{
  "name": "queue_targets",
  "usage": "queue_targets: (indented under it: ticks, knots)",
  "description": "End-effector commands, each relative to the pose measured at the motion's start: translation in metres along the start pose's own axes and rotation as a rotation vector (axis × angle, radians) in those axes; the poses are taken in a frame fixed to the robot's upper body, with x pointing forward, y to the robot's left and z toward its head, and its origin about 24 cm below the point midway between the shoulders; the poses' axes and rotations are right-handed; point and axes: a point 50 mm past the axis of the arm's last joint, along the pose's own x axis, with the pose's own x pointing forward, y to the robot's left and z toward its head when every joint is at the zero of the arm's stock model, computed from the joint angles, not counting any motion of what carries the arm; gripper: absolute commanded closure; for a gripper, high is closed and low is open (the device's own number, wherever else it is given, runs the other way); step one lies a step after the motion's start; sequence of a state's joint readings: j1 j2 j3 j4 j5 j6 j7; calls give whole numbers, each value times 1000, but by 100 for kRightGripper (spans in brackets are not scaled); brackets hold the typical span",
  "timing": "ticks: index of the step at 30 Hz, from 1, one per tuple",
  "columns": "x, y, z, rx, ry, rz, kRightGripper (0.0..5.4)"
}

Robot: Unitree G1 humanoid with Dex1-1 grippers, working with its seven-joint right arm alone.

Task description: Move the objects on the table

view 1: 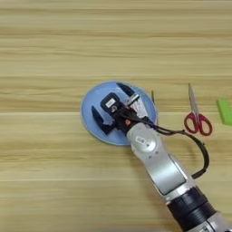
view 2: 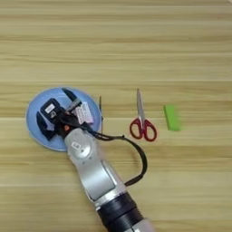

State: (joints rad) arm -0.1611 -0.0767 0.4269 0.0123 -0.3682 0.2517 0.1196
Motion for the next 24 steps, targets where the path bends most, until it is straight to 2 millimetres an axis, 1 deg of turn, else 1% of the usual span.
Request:
queue_targets:
  ticks: [1, 6, 14, 24]
  knots:
    - [12, -5, 31, -22, -125, -11, 4]
    - [18, -1, 31, -16, -111, 16, 4]
    - [26, 9, 22, 7, -81, 50, 4]
    - [28, 22, 29, 36, -114, 82, 4]
